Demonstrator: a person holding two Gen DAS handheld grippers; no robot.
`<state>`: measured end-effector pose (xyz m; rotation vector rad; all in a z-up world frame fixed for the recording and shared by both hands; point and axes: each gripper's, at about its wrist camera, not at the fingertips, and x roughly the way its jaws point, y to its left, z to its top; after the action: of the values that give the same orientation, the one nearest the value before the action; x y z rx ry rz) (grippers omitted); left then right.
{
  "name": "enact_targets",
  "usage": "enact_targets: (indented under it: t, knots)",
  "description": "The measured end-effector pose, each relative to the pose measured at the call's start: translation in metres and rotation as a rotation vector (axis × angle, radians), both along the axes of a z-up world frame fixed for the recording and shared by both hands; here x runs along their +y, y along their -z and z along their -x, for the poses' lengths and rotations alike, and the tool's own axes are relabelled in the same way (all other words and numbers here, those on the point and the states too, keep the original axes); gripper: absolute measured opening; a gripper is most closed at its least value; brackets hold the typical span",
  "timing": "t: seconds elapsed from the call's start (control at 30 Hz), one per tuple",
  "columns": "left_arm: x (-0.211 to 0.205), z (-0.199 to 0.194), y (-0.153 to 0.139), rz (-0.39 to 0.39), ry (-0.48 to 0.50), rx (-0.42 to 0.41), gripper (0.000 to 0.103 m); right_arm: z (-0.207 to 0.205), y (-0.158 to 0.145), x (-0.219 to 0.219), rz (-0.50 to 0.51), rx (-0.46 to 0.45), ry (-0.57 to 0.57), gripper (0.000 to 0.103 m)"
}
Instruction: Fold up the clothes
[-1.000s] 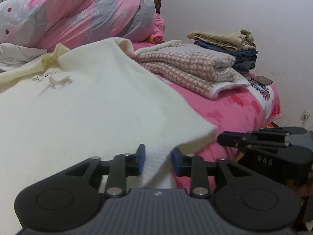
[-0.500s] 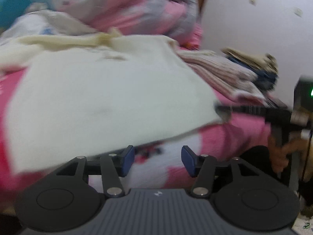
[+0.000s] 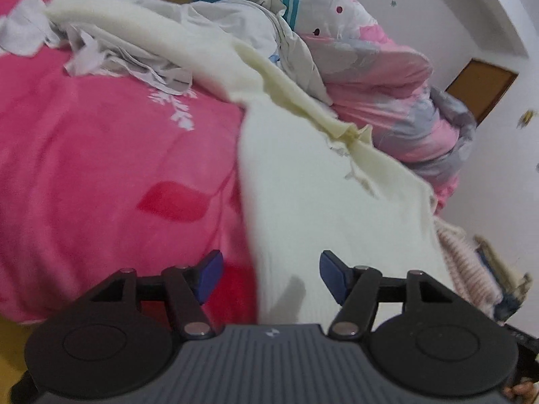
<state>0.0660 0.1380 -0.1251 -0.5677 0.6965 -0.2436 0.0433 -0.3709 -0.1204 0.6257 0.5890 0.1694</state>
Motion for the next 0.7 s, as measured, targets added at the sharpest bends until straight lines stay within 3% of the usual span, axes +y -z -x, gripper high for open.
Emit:
enact_targets:
  t: [0.07, 0.13, 0.23, 0.33, 0.5, 0.53, 0.57, 0.6, 0.63, 0.7]
  knots:
    - [0.0, -0.007, 0.004, 0.029, 0.008, 0.0, 0.063, -0.013, 0.004, -0.001, -0.022, 0.018, 0.017, 0.029]
    - [0.001, -0.004, 0.005, 0.058, 0.061, -0.005, 0.055, -0.024, 0.009, -0.004, -0.048, 0.044, 0.028, 0.03]
    - [-0.001, 0.008, 0.008, 0.069, 0.13, -0.001, 0.055, -0.022, 0.008, -0.01, -0.106, 0.058, 0.037, 0.03]
    - [-0.001, 0.012, 0.014, 0.072, 0.131, -0.005, 0.055, -0.02, 0.001, -0.021, -0.128, 0.036, 0.084, 0.043]
    - [0.005, 0.001, 0.021, 0.152, 0.101, 0.013, 0.051, -0.044, 0.018, -0.032, -0.176, 0.125, 0.085, 0.045]
    - [0.005, 0.0, 0.021, 0.149, 0.099, 0.015, 0.046, -0.045, 0.023, -0.03, -0.182, 0.148, 0.068, 0.044]
    - [0.006, 0.001, 0.022, 0.143, 0.098, 0.021, 0.027, -0.042, 0.024, -0.027, -0.176, 0.151, 0.042, 0.044]
    - [0.007, 0.002, 0.022, 0.137, 0.098, 0.028, 0.018, -0.039, 0.021, -0.022, -0.161, 0.156, 0.0, 0.044]
    - [0.007, 0.001, 0.023, 0.151, 0.095, 0.039, 0.013, -0.035, 0.02, -0.016, -0.156, 0.172, -0.042, 0.04]
    - [0.009, -0.002, 0.025, 0.19, 0.088, 0.061, 0.01, -0.028, 0.02, -0.005, -0.158, 0.207, -0.117, 0.026]
